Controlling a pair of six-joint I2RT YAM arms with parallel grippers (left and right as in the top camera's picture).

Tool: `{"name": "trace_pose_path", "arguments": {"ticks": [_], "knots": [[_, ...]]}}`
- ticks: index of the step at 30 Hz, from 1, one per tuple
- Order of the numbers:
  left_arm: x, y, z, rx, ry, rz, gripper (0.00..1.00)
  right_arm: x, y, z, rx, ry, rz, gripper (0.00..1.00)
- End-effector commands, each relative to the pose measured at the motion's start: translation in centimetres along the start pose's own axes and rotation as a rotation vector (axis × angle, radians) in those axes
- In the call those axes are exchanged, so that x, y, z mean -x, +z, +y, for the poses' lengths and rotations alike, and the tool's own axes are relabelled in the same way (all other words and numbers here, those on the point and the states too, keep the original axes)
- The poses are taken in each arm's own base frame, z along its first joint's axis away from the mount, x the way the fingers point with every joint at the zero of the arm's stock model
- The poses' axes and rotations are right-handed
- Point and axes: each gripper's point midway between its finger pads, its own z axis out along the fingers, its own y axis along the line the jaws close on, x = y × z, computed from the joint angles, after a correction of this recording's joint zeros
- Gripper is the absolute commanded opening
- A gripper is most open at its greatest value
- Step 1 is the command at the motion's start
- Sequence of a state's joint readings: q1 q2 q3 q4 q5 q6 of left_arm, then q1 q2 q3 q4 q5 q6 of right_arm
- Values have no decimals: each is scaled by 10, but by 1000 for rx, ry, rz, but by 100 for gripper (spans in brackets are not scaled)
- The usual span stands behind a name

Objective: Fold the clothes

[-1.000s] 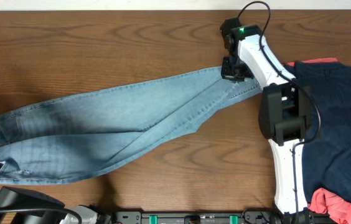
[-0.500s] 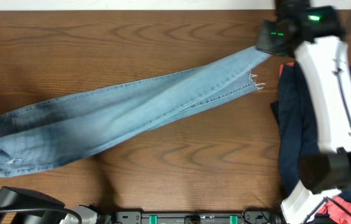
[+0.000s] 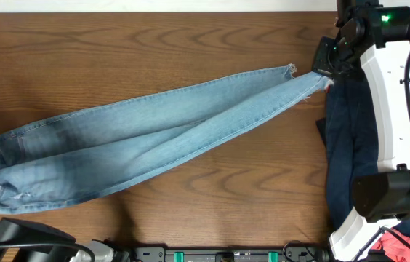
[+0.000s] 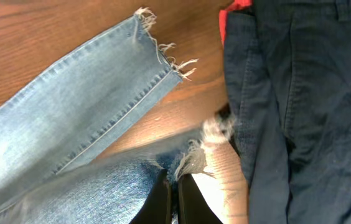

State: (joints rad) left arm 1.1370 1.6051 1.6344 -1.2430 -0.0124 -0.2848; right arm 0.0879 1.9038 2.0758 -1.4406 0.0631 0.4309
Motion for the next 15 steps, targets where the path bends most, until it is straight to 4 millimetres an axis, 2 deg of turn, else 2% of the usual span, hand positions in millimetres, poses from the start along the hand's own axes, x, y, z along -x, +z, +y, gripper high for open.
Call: {"name": "trace_pose_path", "arguments": {"ticks": [1, 6, 10, 15], "knots": [[-1, 19, 10, 69, -3, 21, 6, 1, 6, 0, -14, -24, -11, 1], [-1, 47, 18, 144, 16, 64, 6, -11, 37, 16, 77, -19, 51, 1], [3, 59, 15, 147, 17, 72, 6, -19, 55, 16, 79, 17, 80, 1], [10, 70, 19, 183, 19, 66, 6, -20, 61, 16, 79, 15, 81, 1]]}}
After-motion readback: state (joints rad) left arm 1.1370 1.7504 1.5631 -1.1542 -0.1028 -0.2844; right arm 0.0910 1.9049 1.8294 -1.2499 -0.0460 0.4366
